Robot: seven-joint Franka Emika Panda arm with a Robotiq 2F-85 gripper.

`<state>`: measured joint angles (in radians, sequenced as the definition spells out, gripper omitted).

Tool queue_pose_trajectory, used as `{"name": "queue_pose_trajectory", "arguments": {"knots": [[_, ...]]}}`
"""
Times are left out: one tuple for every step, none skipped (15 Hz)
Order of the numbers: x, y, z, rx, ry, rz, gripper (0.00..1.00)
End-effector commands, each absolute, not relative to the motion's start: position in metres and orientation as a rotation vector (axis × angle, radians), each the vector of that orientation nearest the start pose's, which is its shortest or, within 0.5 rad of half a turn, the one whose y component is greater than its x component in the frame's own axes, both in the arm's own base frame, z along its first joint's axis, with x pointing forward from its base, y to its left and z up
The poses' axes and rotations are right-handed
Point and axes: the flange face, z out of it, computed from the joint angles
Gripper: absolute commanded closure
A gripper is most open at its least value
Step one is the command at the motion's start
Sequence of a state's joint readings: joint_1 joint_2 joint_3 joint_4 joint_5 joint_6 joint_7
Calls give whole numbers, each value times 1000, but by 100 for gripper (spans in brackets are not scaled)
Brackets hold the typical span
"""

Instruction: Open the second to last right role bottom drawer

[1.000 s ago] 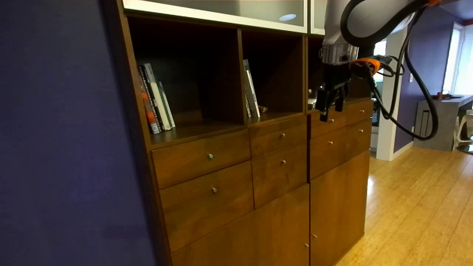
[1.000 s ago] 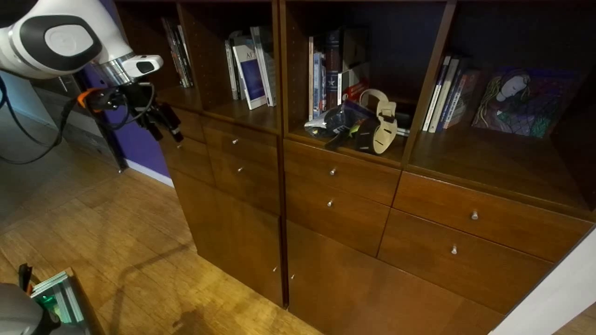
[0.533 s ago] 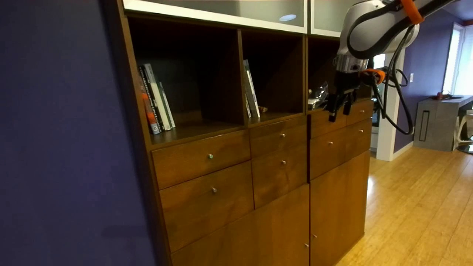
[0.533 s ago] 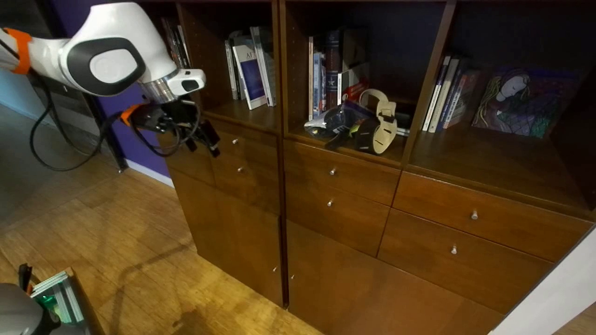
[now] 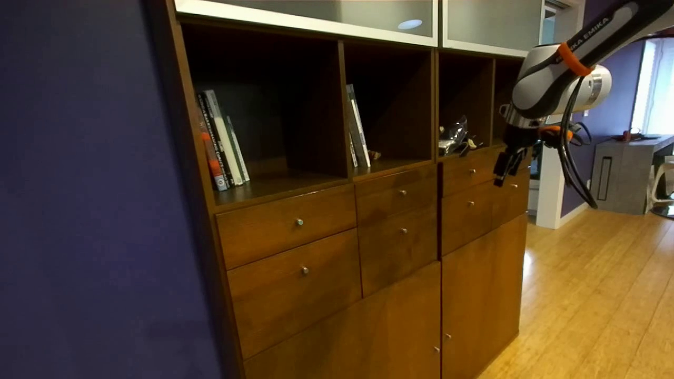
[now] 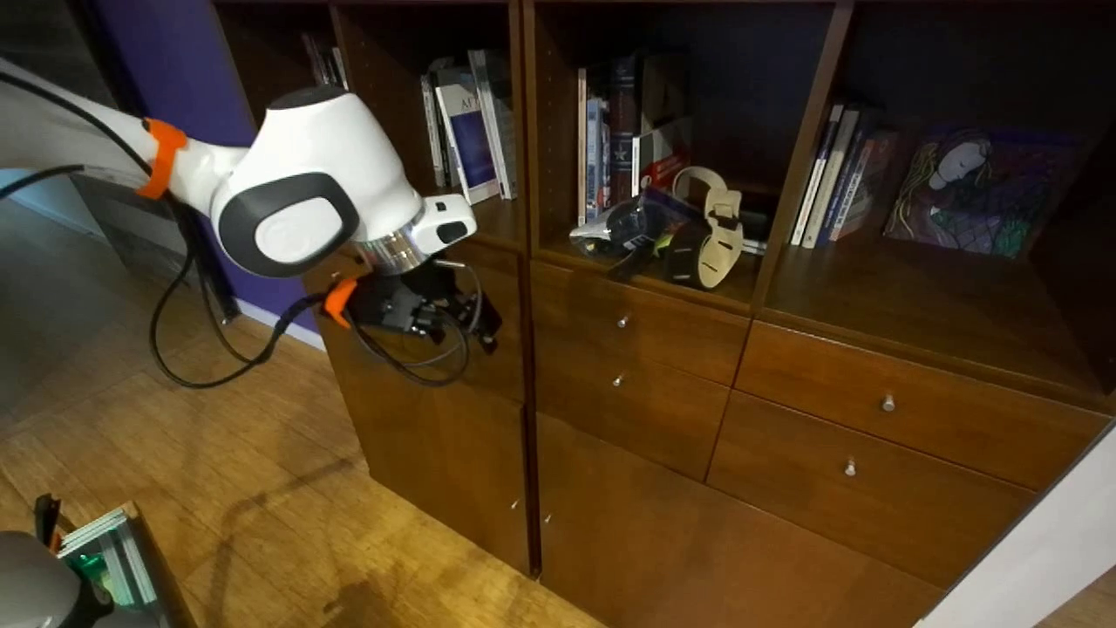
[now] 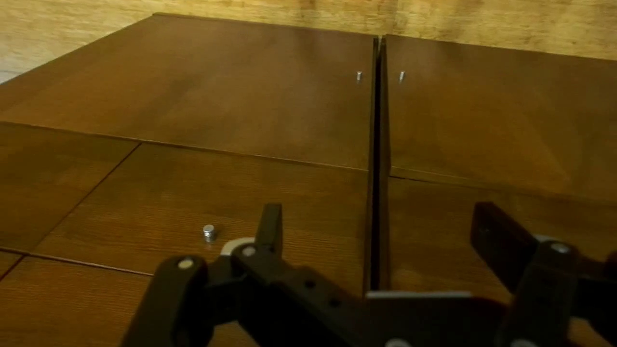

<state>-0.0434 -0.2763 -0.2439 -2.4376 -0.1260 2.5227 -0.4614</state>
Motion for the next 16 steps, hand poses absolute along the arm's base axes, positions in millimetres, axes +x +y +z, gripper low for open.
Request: {"name": "queue_pose_trajectory", "arguments": {"knots": [[467,-181,416,-3252,-447,-626,0],[469,-190,410,-3257,-419,-624,0],[463,-175,420,-3255,-421,-595,0],[463,-181,414,-3262,-412,-584,0],[464,-182,411,-3263,-412,-576,0],[465,-179,412,-3262,-419,-578,0],[466,-177,414,-3261,-426,-584,0],[466,-176,415,-3261,-429,-588,0],[466,-176,415,-3261,-429,-589,0],[466,-176,415,-3261,-429,-589,0],[466,-176,416,-3261,-429,-590,0],[475,-177,410,-3248,-419,-592,0],[481,-178,406,-3235,-430,-589,0],[489,-181,402,-3232,-414,-589,0],[496,-183,397,-3218,-399,-586,0],[503,-187,394,-3211,-381,-599,0]]}}
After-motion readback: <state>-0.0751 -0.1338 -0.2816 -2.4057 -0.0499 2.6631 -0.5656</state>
